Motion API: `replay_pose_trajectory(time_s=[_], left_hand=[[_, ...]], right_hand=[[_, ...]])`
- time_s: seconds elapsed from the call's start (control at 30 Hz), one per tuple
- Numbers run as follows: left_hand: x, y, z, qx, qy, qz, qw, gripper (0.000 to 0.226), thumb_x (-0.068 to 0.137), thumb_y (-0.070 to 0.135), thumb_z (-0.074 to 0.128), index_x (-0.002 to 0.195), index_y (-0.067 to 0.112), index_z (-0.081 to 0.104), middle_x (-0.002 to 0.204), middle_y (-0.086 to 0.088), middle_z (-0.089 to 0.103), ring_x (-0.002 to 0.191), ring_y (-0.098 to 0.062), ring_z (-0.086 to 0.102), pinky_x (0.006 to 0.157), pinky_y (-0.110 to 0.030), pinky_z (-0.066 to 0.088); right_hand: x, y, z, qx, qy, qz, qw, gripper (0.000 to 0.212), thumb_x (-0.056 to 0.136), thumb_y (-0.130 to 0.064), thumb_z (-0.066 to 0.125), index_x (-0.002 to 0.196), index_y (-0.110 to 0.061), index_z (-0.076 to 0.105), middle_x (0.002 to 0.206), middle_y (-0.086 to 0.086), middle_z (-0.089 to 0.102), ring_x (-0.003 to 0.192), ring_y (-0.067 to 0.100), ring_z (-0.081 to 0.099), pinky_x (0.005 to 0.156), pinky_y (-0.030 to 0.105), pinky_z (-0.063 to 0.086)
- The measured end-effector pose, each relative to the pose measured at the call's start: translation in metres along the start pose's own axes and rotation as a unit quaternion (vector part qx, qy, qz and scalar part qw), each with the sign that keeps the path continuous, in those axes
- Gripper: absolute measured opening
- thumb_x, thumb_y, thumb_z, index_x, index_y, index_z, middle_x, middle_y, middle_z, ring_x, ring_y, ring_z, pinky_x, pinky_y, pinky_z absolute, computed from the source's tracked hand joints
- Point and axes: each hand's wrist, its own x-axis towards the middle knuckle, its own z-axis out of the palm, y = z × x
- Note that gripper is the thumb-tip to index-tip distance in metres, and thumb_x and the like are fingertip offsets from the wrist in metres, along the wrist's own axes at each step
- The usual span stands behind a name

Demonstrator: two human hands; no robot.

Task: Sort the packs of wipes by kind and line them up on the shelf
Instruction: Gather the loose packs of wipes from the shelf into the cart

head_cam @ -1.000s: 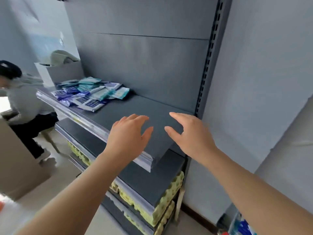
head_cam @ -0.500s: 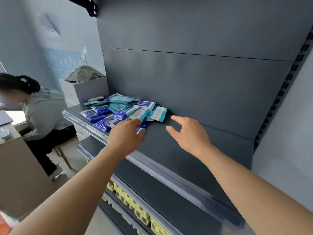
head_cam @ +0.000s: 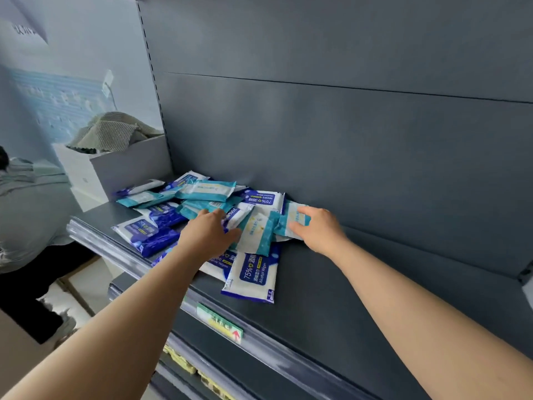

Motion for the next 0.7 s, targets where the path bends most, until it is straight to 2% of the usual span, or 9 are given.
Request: replay_pose_trajectory(time_s=[0.1,0.2,0.27,0.33,0.4,0.47,0.57,0.63,0.7], left_hand=[[0.021,-0.009,0.002,-0.019,-0.014,0.015,1.000,0.049,0.082,0.057,0.063,0.116,0.024,0.050,0.115,-0.006,0.054,0.092,-0.025,0.057,0.076,-0.035,0.051],[0.036,-0.019,0.001,-0.053,-0.049,0.015,0.997,0.050,0.075,0.063,0.067,0.104,0.026,0.049,0.107,-0.002,0.053,0.090,-0.025,0.056,0.081,-0.039,0.051],[0.043,-0.025,-0.002,-0.079,-0.065,0.013,0.995,0.056,0.069,0.063,0.072,0.102,0.023,0.049,0.101,-0.001,0.059,0.092,-0.025,0.057,0.082,-0.040,0.052],[0.048,-0.029,-0.006,-0.112,-0.057,0.011,0.992,0.057,0.068,0.057,0.075,0.102,0.018,0.051,0.095,-0.001,0.061,0.090,-0.024,0.058,0.077,-0.037,0.052],[0.051,-0.028,-0.009,-0.144,-0.042,0.023,0.989,0.053,0.070,0.056,0.073,0.100,0.018,0.053,0.087,0.003,0.059,0.085,-0.020,0.057,0.068,-0.032,0.048],[0.049,-0.025,-0.010,-0.154,-0.058,0.045,0.985,0.053,0.071,0.060,0.072,0.096,0.018,0.052,0.083,0.006,0.056,0.084,-0.019,0.057,0.069,-0.034,0.047],[0.048,-0.025,-0.004,-0.155,-0.085,0.067,0.982,0.046,0.080,0.054,0.068,0.091,0.011,0.055,0.080,-0.005,0.060,0.074,-0.022,0.055,0.075,-0.039,0.050],[0.051,-0.027,-0.003,-0.180,-0.088,0.064,0.978,0.043,0.083,0.046,0.069,0.099,0.008,0.055,0.078,-0.005,0.057,0.068,-0.018,0.050,0.072,-0.039,0.048],[0.053,-0.029,-0.006,-0.238,-0.105,0.037,0.965,0.059,0.078,0.044,0.075,0.114,0.008,0.047,0.080,0.001,0.048,0.068,-0.013,0.046,0.063,-0.031,0.044]], right_hand=[[0.012,-0.002,0.012,0.026,0.006,0.034,0.999,0.047,0.088,-0.033,0.063,0.133,-0.021,0.055,0.135,0.008,0.053,0.121,0.025,0.050,0.095,0.030,0.043],[0.013,-0.002,0.019,0.082,0.035,0.079,0.993,0.044,0.086,-0.024,0.068,0.128,-0.014,0.060,0.131,0.006,0.057,0.114,0.021,0.055,0.086,0.024,0.042],[0.013,-0.003,0.023,0.128,0.073,0.098,0.984,0.039,0.084,-0.017,0.071,0.122,-0.013,0.064,0.124,0.007,0.060,0.098,0.018,0.058,0.077,0.021,0.043],[0.012,-0.008,0.023,0.177,0.109,0.117,0.971,0.035,0.082,-0.012,0.071,0.117,-0.014,0.066,0.113,0.007,0.061,0.078,0.013,0.055,0.061,0.020,0.043],[0.008,-0.012,0.018,0.213,0.132,0.128,0.960,0.031,0.083,-0.008,0.068,0.114,-0.015,0.068,0.111,0.007,0.063,0.071,0.012,0.055,0.053,0.019,0.041],[0.002,-0.014,0.015,0.237,0.141,0.132,0.952,0.025,0.085,-0.005,0.063,0.108,-0.014,0.069,0.110,0.006,0.064,0.070,0.011,0.056,0.053,0.020,0.044],[-0.011,-0.017,0.021,0.228,0.128,0.146,0.954,0.013,0.085,-0.008,0.065,0.096,-0.016,0.068,0.104,0.006,0.067,0.080,0.014,0.061,0.056,0.022,0.045],[-0.016,-0.020,0.032,0.223,0.116,0.156,0.955,0.011,0.082,-0.009,0.069,0.087,-0.017,0.065,0.101,0.007,0.067,0.085,0.017,0.063,0.061,0.025,0.048],[-0.018,-0.025,0.045,0.250,0.109,0.167,0.948,0.016,0.080,-0.008,0.073,0.084,-0.018,0.062,0.100,0.007,0.066,0.084,0.018,0.063,0.069,0.031,0.054]])
